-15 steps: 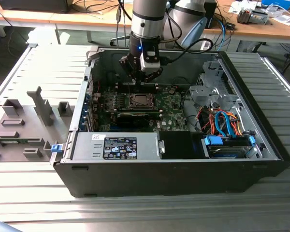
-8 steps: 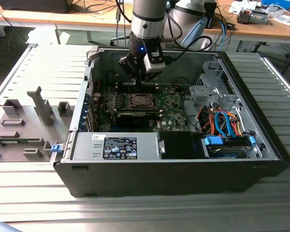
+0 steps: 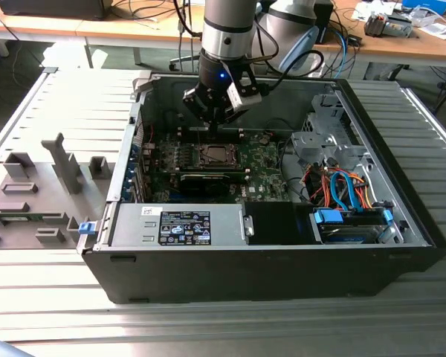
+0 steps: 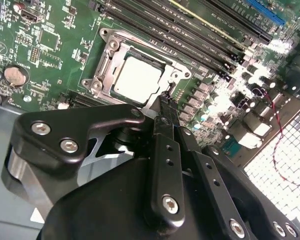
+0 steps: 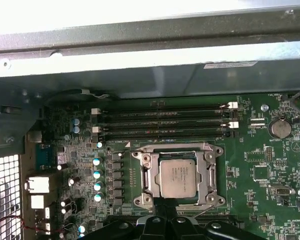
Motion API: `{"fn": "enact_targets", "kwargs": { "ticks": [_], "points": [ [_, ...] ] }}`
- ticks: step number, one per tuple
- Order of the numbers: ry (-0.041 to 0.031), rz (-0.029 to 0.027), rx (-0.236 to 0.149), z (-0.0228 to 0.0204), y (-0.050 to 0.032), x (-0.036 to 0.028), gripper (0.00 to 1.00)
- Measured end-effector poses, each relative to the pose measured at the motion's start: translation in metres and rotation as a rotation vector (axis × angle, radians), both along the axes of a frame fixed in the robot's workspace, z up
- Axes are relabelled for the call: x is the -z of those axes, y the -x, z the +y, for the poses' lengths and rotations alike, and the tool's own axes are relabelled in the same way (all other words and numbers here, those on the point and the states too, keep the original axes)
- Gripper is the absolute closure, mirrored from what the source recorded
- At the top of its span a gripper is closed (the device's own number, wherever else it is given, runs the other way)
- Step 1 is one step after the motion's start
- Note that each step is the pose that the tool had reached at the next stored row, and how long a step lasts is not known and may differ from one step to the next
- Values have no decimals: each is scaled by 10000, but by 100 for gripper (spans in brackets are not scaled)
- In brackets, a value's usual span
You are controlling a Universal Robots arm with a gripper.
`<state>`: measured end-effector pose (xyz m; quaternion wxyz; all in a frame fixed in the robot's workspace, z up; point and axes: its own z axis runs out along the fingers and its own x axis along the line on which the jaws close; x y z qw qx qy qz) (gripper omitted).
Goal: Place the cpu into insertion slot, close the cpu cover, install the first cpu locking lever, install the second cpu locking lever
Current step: 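Install the first cpu locking lever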
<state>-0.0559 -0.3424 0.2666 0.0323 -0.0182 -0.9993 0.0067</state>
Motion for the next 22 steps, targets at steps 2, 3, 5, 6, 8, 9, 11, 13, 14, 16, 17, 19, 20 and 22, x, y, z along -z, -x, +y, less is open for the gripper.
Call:
{"fn": "enact_targets", "kwargs": {
  "ticks": [2,3,5,6,8,9,11,13,14,16,17,19,20,22],
  "points": [
    [-1,0,-11,0,0,0,89],
    [-2,-1,-12,-1,-1,1,89],
    [-3,-1,-11,-5,0,0,89],
    [-3,-1,-11,-6,-1,0,89],
    [-3,0,-11,-8,0,0,89],
    [-3,0,-11,-8,0,0,89],
    [-3,0,-12,-9,3,0,89],
    [-3,-1,-11,-9,14,0,89],
    [-4,-2,-11,-9,21,0,89],
    [-4,-3,-11,-9,31,0,89],
    [-4,-2,-11,-9,36,0,89],
    [-10,-3,-11,-9,45,0,89],
    [-11,-3,-11,-9,50,0,89],
    [-14,-4,-11,-9,58,1,89]
  ]
}}
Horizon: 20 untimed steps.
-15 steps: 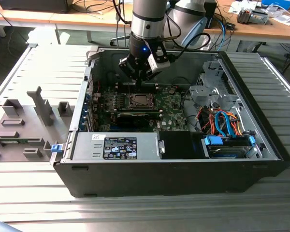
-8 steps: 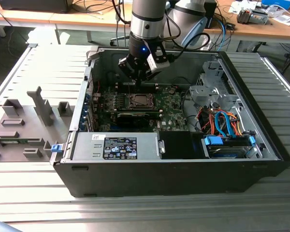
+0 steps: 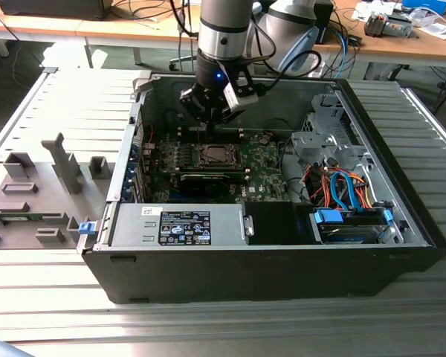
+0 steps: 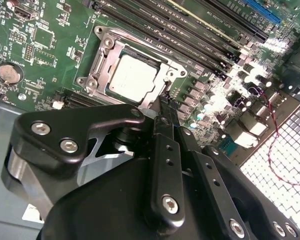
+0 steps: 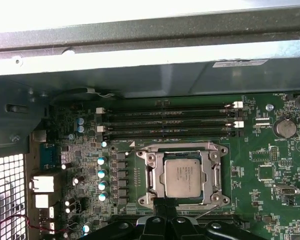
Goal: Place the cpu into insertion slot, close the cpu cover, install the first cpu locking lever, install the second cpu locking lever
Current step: 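Install the first cpu locking lever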
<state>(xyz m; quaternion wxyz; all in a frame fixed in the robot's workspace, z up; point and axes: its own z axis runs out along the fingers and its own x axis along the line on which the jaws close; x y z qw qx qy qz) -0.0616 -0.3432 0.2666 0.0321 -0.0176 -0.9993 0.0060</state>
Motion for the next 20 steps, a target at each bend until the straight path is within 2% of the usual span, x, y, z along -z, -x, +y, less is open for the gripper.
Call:
{"fn": "enact_targets", "kwargs": {
  "ticks": [20],
  "points": [
    [-2,0,-1,0,65,0,89]
  ]
}}
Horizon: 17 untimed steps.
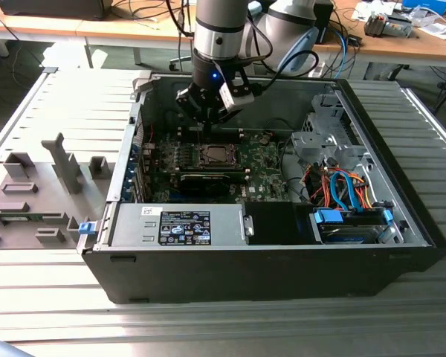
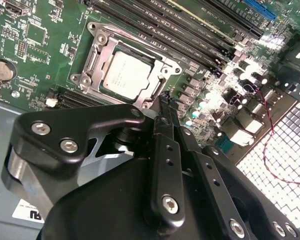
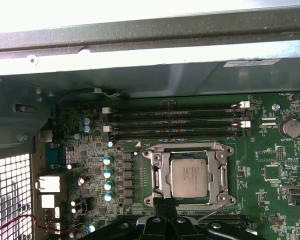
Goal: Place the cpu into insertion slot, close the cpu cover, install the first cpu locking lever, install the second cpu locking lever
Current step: 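Install the first cpu locking lever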
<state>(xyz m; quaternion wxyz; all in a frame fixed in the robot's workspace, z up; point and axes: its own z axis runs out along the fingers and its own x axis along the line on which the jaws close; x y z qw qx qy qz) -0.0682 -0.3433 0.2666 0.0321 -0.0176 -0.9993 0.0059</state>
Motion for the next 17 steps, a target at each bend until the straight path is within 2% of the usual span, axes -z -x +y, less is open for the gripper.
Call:
{"fn": "enact_targets", "kwargs": {
  "ticks": [17],
  "points": [
    [2,1,0,-1,40,1,89]
  ]
}}
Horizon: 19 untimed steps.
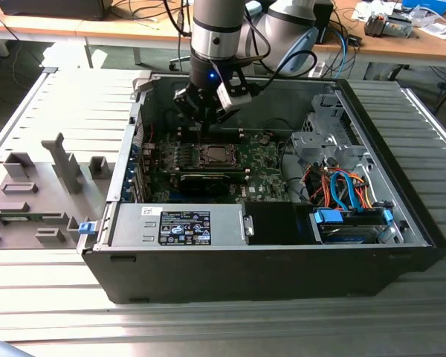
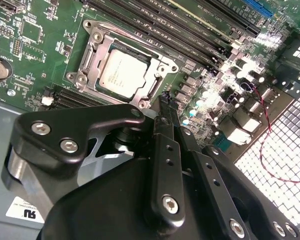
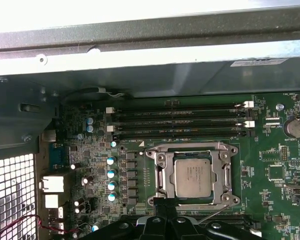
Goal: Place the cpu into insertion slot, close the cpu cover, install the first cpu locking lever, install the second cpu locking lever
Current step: 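Install the first cpu locking lever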
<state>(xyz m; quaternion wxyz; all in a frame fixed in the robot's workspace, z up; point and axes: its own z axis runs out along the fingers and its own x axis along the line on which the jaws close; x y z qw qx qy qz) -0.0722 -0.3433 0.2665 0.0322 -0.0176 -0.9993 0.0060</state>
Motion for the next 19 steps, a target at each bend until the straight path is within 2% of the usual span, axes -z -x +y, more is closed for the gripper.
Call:
{"fn": "enact_targets", "kwargs": {
  "ticks": [8,9,12,13,19],
  "points": [
    [-16,-2,0,4,4,3,89],
    [-47,-2,-3,4,5,3,89],
    [-436,-1,-70,3,7,3,89],
    [-502,-1,-98,3,8,3,89],
    [-516,9,-439,7,39,3,89]
  ]
}}
